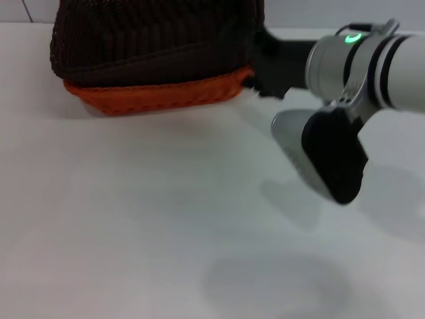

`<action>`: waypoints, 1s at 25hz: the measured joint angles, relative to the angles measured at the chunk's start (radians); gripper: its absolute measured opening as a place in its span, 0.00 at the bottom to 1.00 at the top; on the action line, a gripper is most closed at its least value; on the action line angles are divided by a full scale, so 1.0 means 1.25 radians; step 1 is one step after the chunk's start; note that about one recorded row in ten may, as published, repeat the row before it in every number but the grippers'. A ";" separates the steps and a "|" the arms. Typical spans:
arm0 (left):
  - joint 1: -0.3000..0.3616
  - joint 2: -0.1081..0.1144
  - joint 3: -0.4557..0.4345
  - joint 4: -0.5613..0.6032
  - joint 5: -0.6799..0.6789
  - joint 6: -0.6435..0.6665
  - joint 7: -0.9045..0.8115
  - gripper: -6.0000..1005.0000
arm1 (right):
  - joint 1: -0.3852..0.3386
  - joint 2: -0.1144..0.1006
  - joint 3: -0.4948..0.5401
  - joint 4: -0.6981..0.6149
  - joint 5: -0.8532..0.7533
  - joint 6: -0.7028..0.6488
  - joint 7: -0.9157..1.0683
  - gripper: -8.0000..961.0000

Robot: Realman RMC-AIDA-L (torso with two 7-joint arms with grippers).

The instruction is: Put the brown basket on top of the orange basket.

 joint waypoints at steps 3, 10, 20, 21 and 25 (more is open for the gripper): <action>0.001 0.000 0.011 0.004 0.000 0.000 0.000 0.74 | -0.031 0.025 -0.002 -0.027 0.081 0.008 0.004 0.87; 0.005 0.002 0.007 0.006 -0.005 0.003 0.001 0.74 | -0.129 0.106 0.008 -0.008 0.425 0.435 0.008 0.87; 0.015 0.002 0.005 0.011 -0.008 0.042 -0.004 0.74 | -0.356 0.118 0.112 0.083 0.667 0.830 0.575 0.87; 0.016 0.002 0.004 0.011 -0.008 0.044 -0.005 0.74 | -0.367 0.118 0.115 0.129 0.631 0.871 0.648 0.87; 0.022 0.002 -0.003 0.011 -0.007 0.051 -0.008 0.74 | -0.374 0.121 0.087 0.418 0.400 1.178 1.020 0.87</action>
